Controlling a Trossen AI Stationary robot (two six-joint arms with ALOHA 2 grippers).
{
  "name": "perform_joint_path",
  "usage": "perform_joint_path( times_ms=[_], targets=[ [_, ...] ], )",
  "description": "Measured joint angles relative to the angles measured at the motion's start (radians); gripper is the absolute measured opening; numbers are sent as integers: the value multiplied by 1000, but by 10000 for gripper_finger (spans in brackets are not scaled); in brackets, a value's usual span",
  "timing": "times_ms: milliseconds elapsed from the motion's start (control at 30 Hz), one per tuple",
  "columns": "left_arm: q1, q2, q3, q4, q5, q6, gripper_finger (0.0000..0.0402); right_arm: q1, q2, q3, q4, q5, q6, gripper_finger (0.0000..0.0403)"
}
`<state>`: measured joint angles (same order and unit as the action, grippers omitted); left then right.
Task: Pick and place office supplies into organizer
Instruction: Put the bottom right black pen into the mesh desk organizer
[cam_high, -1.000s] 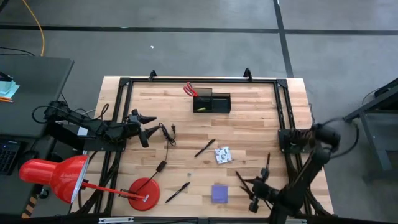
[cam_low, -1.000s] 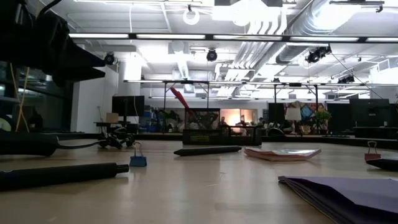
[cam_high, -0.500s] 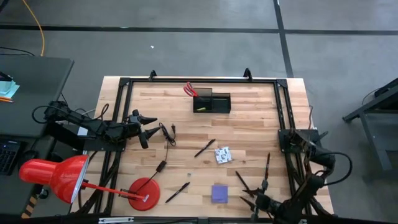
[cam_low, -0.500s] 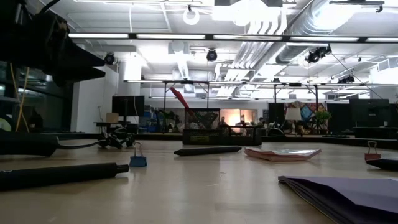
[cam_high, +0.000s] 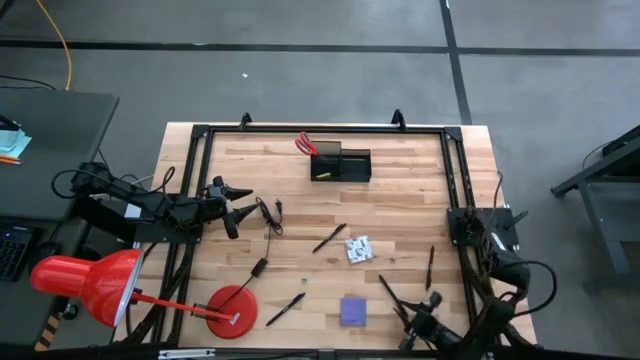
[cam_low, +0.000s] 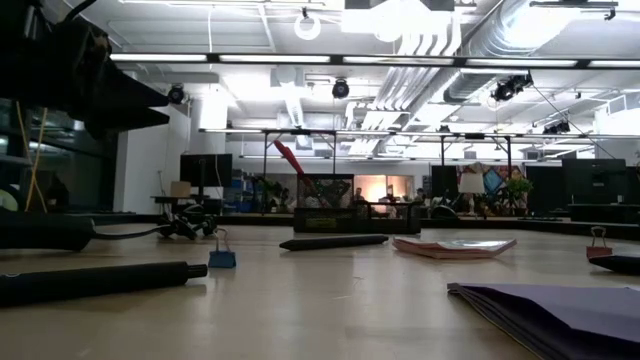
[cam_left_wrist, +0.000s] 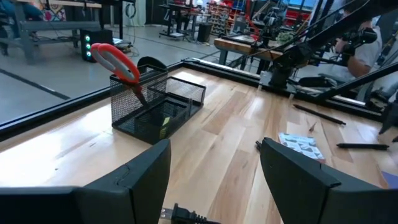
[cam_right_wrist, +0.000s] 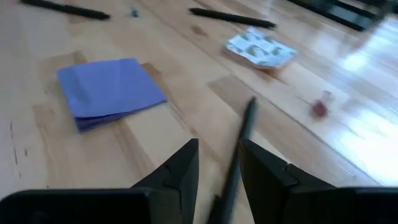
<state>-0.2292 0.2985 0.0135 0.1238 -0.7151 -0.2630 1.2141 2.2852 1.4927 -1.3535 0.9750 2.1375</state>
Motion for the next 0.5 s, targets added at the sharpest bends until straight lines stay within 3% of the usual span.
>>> perform_joint_path(
  times_ms=[500],
  targets=[
    [0,0,0,0,0,0,232,36,74,4,64,-41,86,110]
  ],
)
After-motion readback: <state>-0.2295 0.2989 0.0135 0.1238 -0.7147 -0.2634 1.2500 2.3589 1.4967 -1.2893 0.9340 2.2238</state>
